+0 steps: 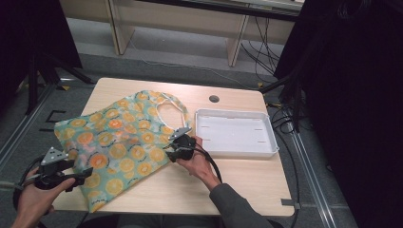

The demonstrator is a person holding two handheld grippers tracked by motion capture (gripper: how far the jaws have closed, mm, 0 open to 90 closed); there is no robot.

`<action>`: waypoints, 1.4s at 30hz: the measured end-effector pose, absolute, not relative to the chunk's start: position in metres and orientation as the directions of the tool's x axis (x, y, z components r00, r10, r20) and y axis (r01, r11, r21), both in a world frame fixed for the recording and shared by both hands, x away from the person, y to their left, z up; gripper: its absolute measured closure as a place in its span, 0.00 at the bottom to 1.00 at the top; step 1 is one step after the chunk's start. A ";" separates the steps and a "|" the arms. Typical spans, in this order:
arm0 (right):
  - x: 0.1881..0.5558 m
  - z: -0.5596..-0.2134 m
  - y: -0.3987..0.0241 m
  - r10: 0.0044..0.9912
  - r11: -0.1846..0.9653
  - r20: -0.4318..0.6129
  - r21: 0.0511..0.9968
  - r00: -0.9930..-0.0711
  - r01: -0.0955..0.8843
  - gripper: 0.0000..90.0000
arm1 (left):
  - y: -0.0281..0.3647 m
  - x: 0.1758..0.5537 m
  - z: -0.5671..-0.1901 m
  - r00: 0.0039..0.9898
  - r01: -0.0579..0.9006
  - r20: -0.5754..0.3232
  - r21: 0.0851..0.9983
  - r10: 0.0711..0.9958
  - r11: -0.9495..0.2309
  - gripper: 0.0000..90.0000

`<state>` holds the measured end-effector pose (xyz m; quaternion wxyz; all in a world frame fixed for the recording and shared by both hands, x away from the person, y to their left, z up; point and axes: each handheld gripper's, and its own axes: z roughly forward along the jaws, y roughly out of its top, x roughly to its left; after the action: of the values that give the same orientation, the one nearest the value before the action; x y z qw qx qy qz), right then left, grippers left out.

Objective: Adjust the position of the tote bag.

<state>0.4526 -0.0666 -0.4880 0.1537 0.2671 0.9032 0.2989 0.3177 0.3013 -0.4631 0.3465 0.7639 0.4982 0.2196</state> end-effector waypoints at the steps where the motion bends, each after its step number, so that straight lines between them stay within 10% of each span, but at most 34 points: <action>1: 0.452 -0.490 -0.065 0.568 0.692 -0.125 0.608 -0.813 0.389 0.75 | 0.303 0.319 -0.463 0.412 0.607 -0.007 0.748 0.911 -0.269 0.29; 8: 0.442 -0.485 -0.062 0.504 0.729 -0.115 0.588 -0.856 0.351 0.97 | 0.309 0.324 -0.466 0.421 0.604 0.008 0.743 0.907 -0.287 0.30; 25: 0.370 -0.450 -0.069 0.431 0.702 -0.041 0.643 -0.902 0.306 0.99 | 0.306 0.329 -0.487 0.341 0.726 -0.014 0.639 0.940 -0.254 0.41; 37: 0.320 -0.449 -0.042 0.322 0.679 0.086 0.673 -0.943 0.293 0.99 | 0.304 0.377 -0.487 0.458 0.636 0.178 0.619 0.871 -0.461 0.74; 42: 0.313 -0.450 -0.012 0.267 0.674 0.123 0.685 -0.956 0.277 0.99 | 0.301 0.398 -0.495 0.405 0.695 0.102 0.611 0.909 -0.379 0.80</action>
<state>0.3129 -0.0120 -0.4496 -0.0063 0.1488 0.9148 0.3755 0.3982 0.3014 -0.4947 0.2455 0.8013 0.5004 0.2172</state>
